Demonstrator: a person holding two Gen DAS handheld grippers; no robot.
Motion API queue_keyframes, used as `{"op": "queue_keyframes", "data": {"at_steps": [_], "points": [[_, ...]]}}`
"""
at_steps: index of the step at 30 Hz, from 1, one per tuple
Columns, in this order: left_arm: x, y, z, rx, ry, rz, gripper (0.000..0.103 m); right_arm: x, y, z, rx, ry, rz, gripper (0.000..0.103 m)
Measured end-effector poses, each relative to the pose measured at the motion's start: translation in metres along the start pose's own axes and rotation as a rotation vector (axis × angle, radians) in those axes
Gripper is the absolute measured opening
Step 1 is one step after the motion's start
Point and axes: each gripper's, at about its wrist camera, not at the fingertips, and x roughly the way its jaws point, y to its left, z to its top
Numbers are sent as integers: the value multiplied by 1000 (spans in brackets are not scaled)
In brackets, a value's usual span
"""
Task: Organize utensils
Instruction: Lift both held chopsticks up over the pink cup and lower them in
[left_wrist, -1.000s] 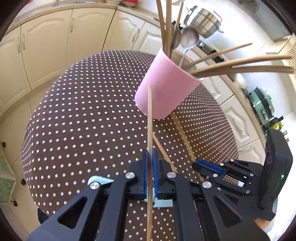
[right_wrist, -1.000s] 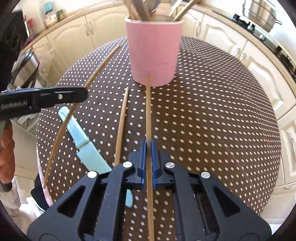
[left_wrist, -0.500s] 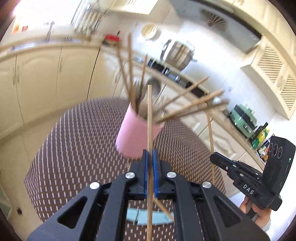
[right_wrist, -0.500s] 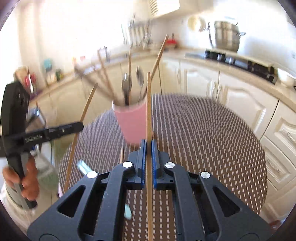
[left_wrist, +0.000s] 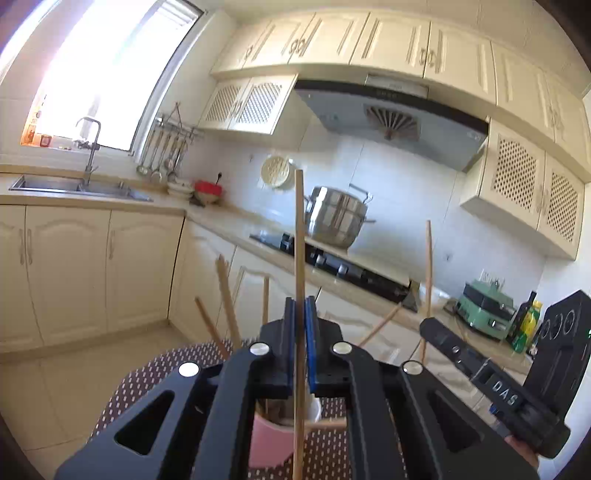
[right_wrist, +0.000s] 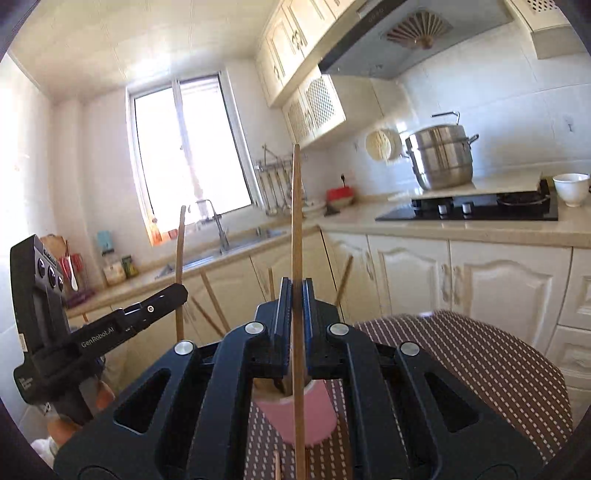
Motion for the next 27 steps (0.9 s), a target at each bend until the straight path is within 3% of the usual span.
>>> {"op": "queue_keyframes", "data": {"at_steps": [13, 18, 27], "points": [[44, -10, 14, 29, -170, -11, 5, 52, 6, 7, -11, -99, 75, 6], [52, -13, 9, 65, -224, 6, 5, 63, 7, 3, -16, -128, 60, 6], [70, -2, -20, 57, -152, 8, 5, 73, 4, -15, -33, -100, 62, 6]]}}
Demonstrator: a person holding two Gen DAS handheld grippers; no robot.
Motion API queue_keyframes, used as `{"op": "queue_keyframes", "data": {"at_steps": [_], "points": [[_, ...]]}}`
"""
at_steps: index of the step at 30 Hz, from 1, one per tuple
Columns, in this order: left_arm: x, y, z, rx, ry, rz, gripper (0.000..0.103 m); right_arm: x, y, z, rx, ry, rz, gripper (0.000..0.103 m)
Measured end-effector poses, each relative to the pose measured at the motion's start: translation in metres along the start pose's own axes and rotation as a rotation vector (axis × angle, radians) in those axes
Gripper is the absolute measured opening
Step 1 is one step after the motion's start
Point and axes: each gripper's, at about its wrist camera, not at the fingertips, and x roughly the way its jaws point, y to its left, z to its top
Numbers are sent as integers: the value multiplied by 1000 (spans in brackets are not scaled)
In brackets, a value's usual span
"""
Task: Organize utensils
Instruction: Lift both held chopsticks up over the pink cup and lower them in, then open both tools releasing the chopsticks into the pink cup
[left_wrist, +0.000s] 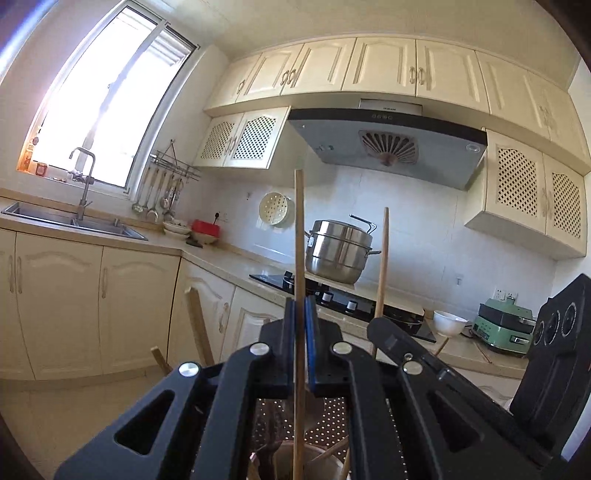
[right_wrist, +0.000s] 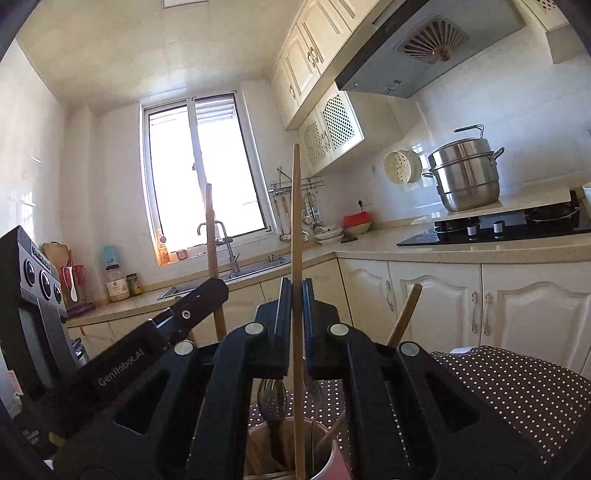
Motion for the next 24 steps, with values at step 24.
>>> {"op": "queue_keyframes", "data": {"at_steps": [24], "points": [[-44, 17, -33, -79, 187, -54, 33, -31, 12, -21, -74, 158, -60, 6]]}}
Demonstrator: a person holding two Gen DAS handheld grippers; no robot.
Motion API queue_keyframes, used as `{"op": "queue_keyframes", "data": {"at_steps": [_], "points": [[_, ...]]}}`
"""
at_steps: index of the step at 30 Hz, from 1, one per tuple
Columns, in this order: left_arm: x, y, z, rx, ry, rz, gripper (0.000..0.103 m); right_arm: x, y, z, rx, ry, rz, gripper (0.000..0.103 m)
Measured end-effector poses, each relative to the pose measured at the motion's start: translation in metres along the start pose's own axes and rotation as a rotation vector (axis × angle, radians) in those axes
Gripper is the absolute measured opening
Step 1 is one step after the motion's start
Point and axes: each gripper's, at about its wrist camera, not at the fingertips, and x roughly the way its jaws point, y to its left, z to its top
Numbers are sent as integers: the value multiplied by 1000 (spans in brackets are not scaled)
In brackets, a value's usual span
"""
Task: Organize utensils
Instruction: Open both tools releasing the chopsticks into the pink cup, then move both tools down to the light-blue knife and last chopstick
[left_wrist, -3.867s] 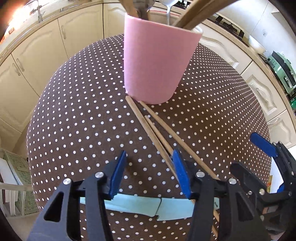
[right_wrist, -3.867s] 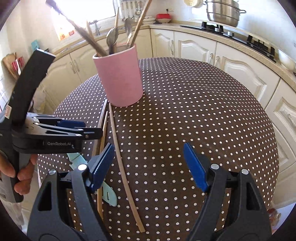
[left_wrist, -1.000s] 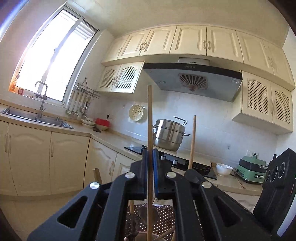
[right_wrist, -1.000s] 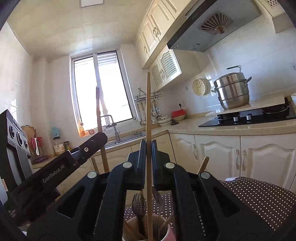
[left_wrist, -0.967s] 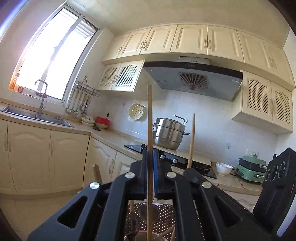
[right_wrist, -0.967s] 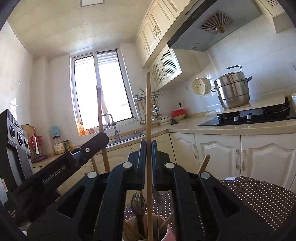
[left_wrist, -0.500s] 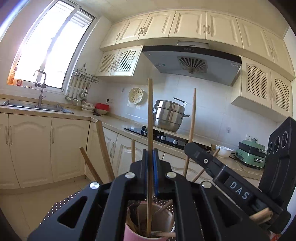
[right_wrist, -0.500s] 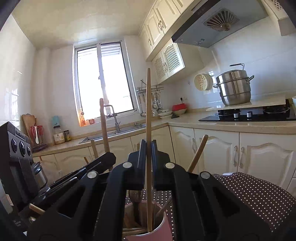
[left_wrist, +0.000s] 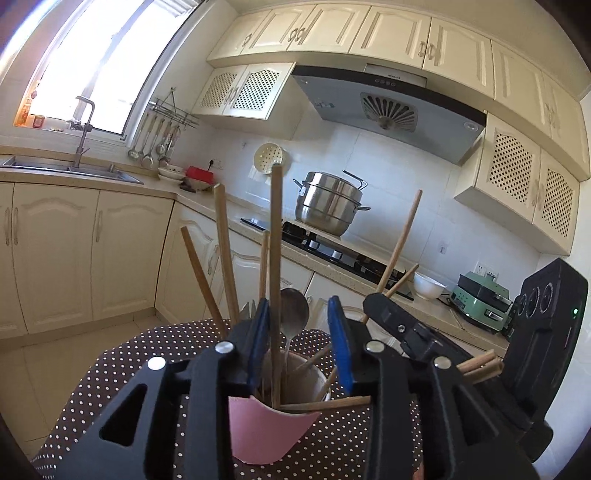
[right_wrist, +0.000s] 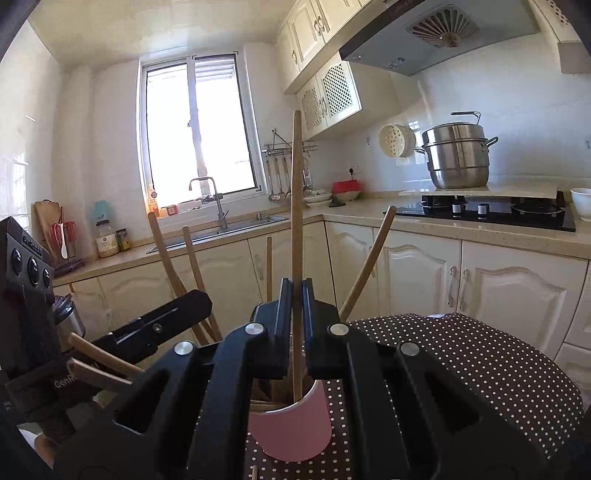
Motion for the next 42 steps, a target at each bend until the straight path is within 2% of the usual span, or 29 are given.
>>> {"op": "queue_keyframes", "data": {"at_steps": [4, 14, 18, 21, 27, 29, 30, 36, 38, 40, 42], "points": [[-9, -2, 0, 14, 1, 32, 51, -4, 3, -2, -4, 11, -13, 7], [-34, 3, 3, -3, 32, 84, 65, -19, 14, -10, -26, 36, -66, 9], [-46, 3, 3, -2, 67, 102, 69, -33, 14, -8, -15, 21, -94, 25], [-54, 4, -1, 1, 121, 118, 71, -48, 12, -6, -11, 19, -106, 28], [-62, 14, -22, -2, 310, 138, 71, -78, 8, -14, -12, 73, -152, 33], [-63, 18, -34, -8, 403, 133, 71, -87, 4, -21, 1, 103, -176, 46], [-63, 20, -39, -10, 443, 125, 71, -90, 3, -25, 9, 122, -177, 48], [-63, 24, -81, 44, 714, 192, 71, -93, 13, -58, -24, 323, -150, 48], [-62, 30, -95, -31, 792, 216, 71, -93, 20, -69, -50, 369, -140, 48], [-60, 35, -103, -120, 834, 204, 71, -90, 27, -80, -70, 428, -122, 48], [-56, 38, -111, -187, 872, 231, 71, -88, 31, -89, -82, 468, -108, 48]]}}
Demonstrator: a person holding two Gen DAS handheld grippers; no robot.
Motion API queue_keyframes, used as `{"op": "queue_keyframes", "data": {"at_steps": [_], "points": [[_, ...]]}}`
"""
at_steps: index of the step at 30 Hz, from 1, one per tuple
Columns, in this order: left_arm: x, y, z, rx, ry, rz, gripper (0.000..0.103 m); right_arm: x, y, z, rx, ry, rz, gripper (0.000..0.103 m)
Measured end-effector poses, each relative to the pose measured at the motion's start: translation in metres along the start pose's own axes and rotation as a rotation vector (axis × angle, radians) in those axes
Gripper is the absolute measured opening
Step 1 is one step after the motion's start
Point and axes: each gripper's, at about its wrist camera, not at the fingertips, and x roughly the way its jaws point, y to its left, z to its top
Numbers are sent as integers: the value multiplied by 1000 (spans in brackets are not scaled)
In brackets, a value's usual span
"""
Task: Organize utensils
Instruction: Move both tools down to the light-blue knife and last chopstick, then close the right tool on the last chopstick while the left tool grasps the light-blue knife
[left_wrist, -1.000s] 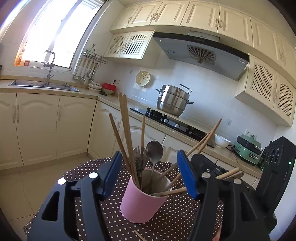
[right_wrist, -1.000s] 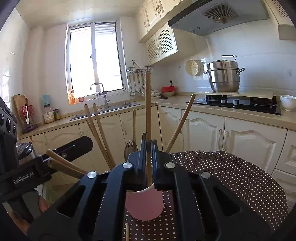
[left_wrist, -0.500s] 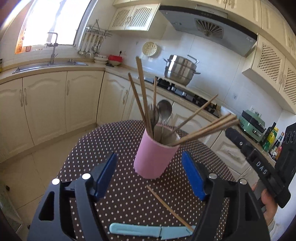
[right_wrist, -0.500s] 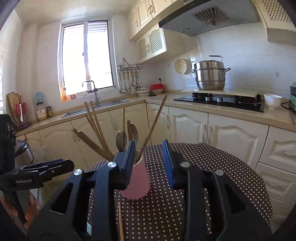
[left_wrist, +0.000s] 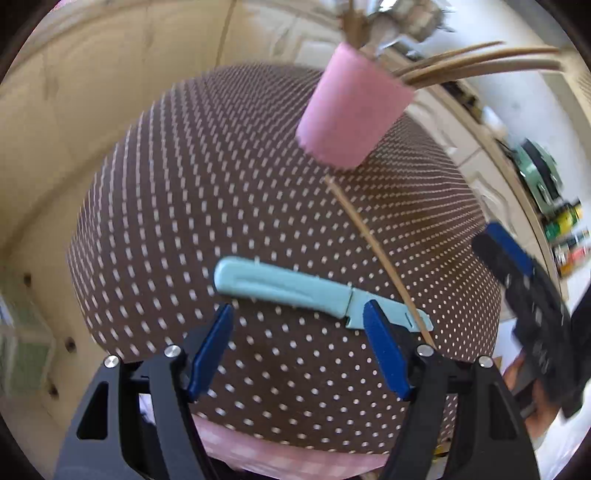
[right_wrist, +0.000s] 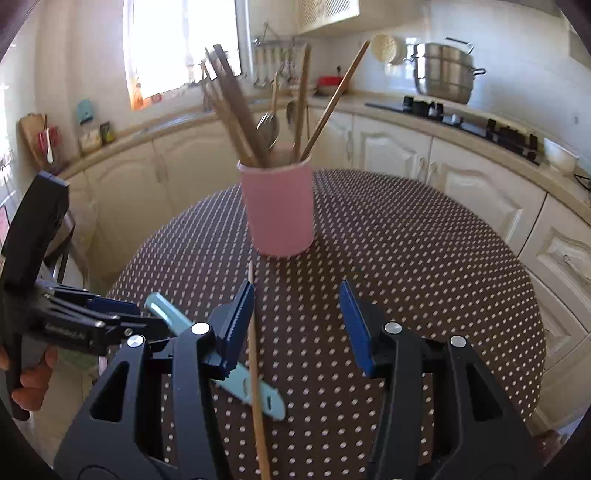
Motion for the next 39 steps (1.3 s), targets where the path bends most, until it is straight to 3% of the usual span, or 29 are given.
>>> {"op": "queue_keyframes", "data": {"at_steps": [7, 14, 18, 24, 28, 31, 32, 33, 35, 37, 39], "points": [[16, -7, 13, -89, 14, 44, 71, 8, 3, -8, -25, 71, 23, 49], [43, -43, 40, 54, -14, 239, 70, 22, 0, -8, -26, 123, 34, 50], [52, -50, 52, 111, -41, 323, 54, 34, 1, -8, -44, 172, 42, 50], [47, -39, 65, 86, -59, 279, 32, 53, 11, -5, -64, 239, 84, 50], [36, -22, 66, -2, -30, 200, 33, 65, 20, -1, -64, 294, 125, 50], [35, -27, 63, 13, 0, 217, 37, 79, 29, 1, -92, 354, 114, 50], [36, -31, 62, 25, 12, 218, 45, 84, 31, 1, -104, 377, 107, 48], [37, -36, 60, 39, 14, 222, 49, 88, 33, 1, -112, 399, 108, 37], [43, -47, 60, 81, 6, 275, 49, 92, 36, 1, -142, 415, 87, 29], [48, -57, 59, 120, -13, 312, 49, 93, 36, 4, -162, 437, 72, 15], [49, -64, 59, 138, -31, 324, 39, 94, 32, 6, -166, 457, 76, 10]]}}
